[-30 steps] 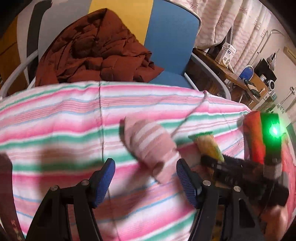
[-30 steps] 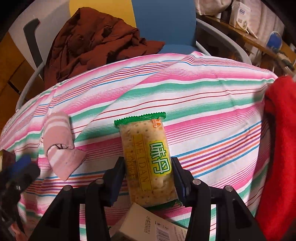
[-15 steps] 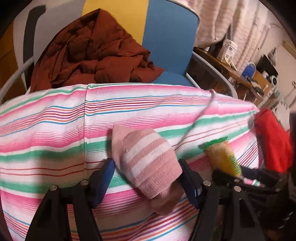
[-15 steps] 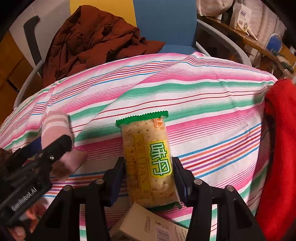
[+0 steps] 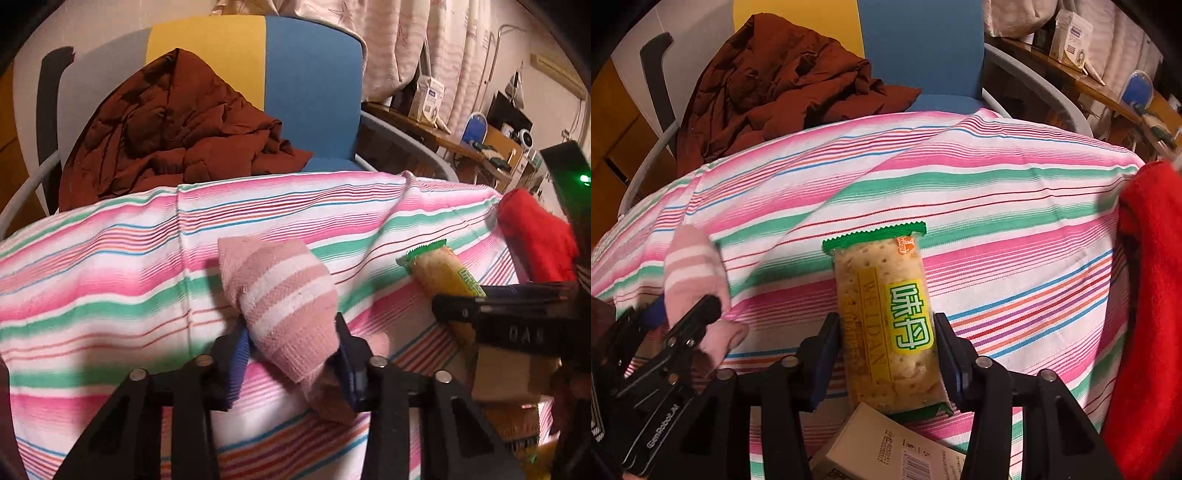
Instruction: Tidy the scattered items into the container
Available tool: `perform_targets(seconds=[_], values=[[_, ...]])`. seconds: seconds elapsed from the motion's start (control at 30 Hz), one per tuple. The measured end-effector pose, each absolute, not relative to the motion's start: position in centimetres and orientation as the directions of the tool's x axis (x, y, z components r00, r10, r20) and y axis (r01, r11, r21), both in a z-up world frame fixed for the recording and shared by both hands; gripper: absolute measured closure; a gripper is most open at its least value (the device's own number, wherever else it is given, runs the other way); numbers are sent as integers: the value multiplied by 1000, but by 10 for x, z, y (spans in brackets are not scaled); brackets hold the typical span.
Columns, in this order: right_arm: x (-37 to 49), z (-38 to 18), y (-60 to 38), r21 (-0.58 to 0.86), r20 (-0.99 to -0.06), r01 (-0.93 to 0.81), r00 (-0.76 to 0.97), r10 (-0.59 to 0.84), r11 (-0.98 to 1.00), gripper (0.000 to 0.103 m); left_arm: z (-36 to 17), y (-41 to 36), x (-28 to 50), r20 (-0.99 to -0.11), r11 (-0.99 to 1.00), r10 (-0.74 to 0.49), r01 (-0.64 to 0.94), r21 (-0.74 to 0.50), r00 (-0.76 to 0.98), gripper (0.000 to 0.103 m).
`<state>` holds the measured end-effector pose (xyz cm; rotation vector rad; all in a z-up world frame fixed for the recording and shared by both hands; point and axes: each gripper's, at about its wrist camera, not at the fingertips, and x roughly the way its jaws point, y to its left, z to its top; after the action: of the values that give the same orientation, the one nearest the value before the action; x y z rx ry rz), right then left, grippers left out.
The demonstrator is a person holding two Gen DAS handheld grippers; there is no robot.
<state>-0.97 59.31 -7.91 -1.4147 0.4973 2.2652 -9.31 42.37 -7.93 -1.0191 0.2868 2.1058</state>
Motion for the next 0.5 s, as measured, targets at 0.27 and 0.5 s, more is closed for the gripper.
perform_targets(seconds=[0.27,0.5], values=[[-15,-75,589,85,-890,-512,-425,166,-855,54,-79,391,-78,-719,-680,557,-725,-107,-416,67],[-4,-39,595,179,-789,-523,-583,196,-833,54,-78,365,-66,-710,-702,556,-702,-124,-431,69]])
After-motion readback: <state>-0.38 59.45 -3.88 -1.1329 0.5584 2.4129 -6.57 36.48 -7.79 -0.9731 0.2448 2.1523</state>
